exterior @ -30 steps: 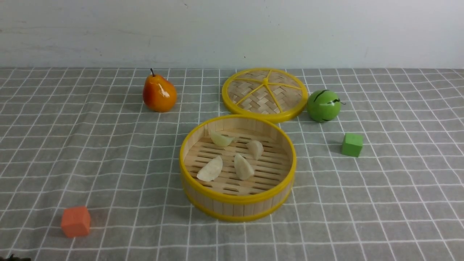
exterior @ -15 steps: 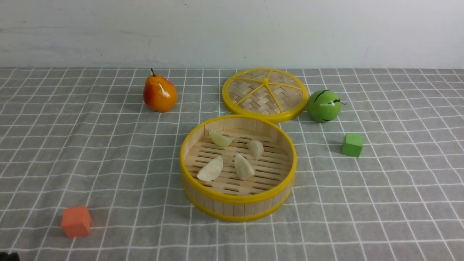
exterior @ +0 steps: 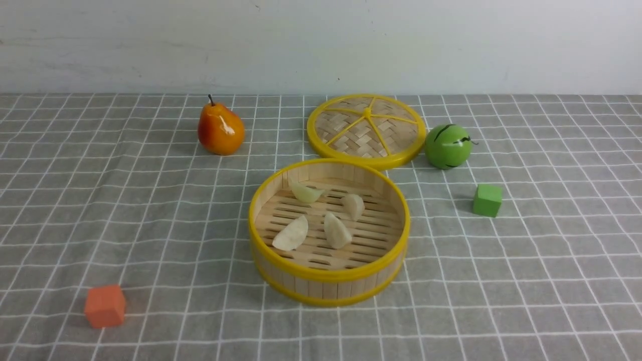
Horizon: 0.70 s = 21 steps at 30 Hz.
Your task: Put the dumplings into the steamer on the table with the grey tablecloth.
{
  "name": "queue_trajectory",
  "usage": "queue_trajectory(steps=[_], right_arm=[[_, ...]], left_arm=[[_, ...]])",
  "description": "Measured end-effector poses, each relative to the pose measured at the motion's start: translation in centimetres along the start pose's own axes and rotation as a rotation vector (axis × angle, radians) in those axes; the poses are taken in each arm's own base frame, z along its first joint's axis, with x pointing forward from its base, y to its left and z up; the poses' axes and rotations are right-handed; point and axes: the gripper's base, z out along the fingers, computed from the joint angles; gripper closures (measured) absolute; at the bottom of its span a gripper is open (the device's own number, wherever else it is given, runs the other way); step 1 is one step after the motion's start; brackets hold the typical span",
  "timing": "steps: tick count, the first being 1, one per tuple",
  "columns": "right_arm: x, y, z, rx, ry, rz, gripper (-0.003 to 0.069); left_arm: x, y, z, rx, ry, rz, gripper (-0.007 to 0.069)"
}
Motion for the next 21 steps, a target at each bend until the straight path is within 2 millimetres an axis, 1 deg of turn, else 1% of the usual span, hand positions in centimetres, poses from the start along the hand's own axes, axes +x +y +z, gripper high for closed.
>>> queue_trajectory(steps=[3, 5, 7, 21], right_arm=[[0.0, 0.0, 0.0, 0.000, 0.000, 0.000, 0.0617], [0.0, 0.0, 0.0, 0.000, 0.000, 0.000, 0.0615], [0.0, 0.0, 0.0, 0.000, 0.000, 0.000, 0.0612], [0.0, 0.0, 0.0, 0.000, 0.000, 0.000, 0.0585]], left_arm=[[0.6, 0.0, 0.0, -0.001, 0.061, 0.008, 0.0638], [1.3, 0.0, -0.1, 0.005, 0.137, 0.024, 0.0638], [1.5, -0.1, -0.1, 0.009, 0.159, 0.044, 0.0638], [1.6, -0.1, -0.1, 0.014, 0.171, 0.070, 0.0638]])
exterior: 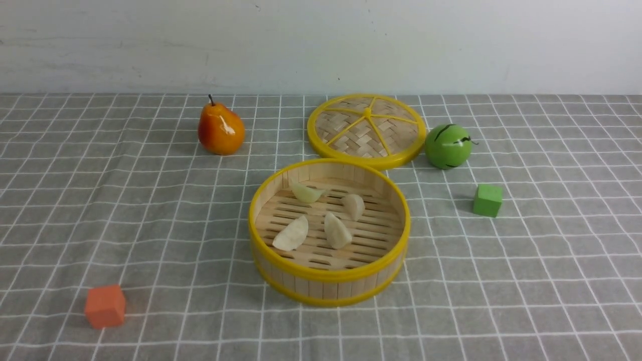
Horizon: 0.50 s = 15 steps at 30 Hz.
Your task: Put the dumplings into the steamer on the table with the grey tablecloth.
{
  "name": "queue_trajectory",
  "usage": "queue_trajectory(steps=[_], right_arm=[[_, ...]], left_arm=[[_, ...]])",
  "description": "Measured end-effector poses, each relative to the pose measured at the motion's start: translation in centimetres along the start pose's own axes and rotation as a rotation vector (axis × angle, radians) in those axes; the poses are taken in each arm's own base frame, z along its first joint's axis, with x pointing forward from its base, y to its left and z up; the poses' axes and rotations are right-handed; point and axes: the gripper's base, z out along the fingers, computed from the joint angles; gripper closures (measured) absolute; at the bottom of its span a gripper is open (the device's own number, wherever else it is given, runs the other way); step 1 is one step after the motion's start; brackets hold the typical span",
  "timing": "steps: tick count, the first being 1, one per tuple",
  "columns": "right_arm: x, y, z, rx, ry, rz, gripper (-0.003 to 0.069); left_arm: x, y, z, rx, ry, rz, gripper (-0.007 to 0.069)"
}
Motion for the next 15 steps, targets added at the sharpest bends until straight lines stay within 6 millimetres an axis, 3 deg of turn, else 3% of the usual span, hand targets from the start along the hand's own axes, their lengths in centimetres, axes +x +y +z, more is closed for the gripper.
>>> queue_trajectory(steps=[15], right_arm=[[0.00, 0.00, 0.00, 0.000, 0.000, 0.000, 0.0572]], left_arm=[[0.00, 0.00, 0.00, 0.000, 0.000, 0.000, 0.0638]])
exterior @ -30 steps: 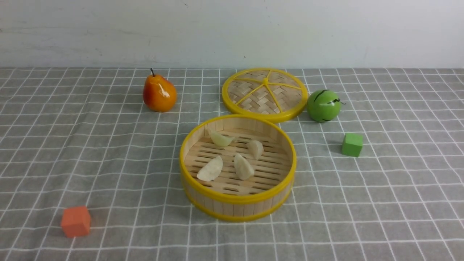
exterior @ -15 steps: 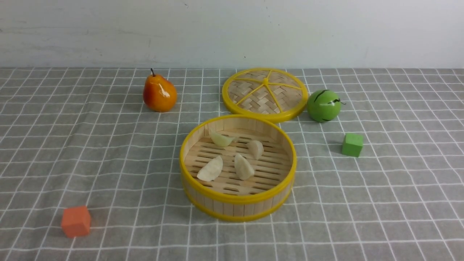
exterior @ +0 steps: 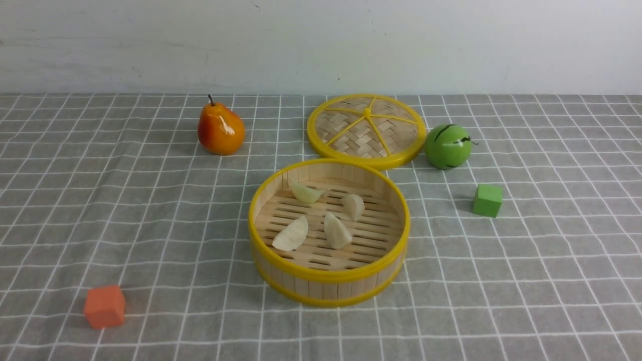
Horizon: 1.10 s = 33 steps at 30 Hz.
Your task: Put the dumplings into the steamer on the table with the grey tablecloth.
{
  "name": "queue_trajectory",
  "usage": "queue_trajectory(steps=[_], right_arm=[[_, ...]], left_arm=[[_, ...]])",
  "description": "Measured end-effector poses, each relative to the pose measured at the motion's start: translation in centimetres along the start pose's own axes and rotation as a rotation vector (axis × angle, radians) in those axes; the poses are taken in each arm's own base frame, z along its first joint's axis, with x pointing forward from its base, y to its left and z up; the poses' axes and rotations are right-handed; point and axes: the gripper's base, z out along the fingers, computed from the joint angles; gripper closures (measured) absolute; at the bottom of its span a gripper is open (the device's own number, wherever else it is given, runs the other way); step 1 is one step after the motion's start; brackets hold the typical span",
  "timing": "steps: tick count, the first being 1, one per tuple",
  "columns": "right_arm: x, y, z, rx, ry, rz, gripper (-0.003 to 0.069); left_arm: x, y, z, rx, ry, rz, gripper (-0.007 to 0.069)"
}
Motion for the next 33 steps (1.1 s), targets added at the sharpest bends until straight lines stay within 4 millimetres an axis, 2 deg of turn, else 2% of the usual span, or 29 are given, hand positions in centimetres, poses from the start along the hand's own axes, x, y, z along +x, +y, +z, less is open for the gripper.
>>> queue_trajectory(steps=[33], right_arm=[[0.00, 0.00, 0.00, 0.000, 0.000, 0.000, 0.0545]], left_arm=[[0.00, 0.00, 0.00, 0.000, 0.000, 0.000, 0.0627]])
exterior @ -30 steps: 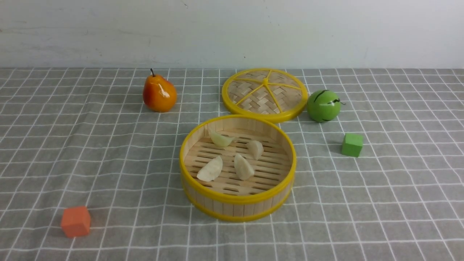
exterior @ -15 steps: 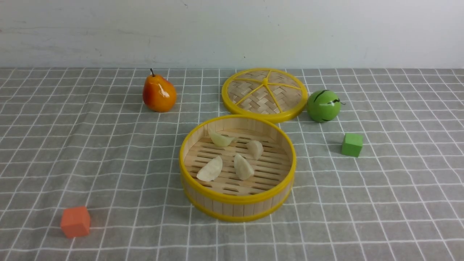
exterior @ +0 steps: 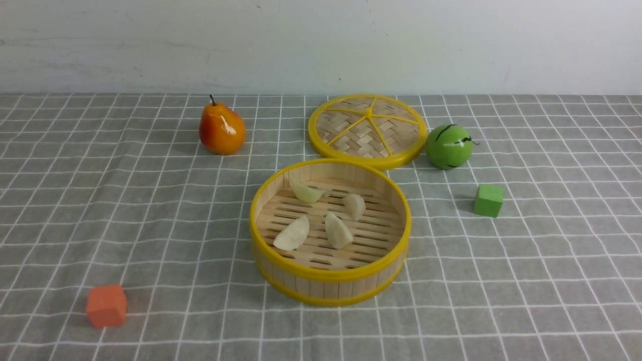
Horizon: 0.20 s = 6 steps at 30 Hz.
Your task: Put the dumplings into the steamer on the table with the grey tablecloth.
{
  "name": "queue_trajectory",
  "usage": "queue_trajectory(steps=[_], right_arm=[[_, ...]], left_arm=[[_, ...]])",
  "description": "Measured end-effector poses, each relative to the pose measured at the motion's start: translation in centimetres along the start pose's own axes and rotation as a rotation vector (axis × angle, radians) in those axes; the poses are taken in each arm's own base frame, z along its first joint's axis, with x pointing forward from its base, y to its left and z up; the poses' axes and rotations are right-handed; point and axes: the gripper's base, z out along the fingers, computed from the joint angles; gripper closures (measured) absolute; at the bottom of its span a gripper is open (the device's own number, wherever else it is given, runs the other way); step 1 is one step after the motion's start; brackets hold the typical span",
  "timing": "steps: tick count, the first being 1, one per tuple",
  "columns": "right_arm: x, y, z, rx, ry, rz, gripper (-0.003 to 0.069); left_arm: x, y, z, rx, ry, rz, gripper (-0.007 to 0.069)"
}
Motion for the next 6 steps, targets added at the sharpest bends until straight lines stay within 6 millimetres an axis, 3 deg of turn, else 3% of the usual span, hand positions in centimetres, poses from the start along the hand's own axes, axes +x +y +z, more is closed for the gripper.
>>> queue_trajectory(steps=[6], right_arm=[[0.00, 0.00, 0.00, 0.000, 0.000, 0.000, 0.0545]], left_arm=[[0.00, 0.00, 0.00, 0.000, 0.000, 0.000, 0.0621]])
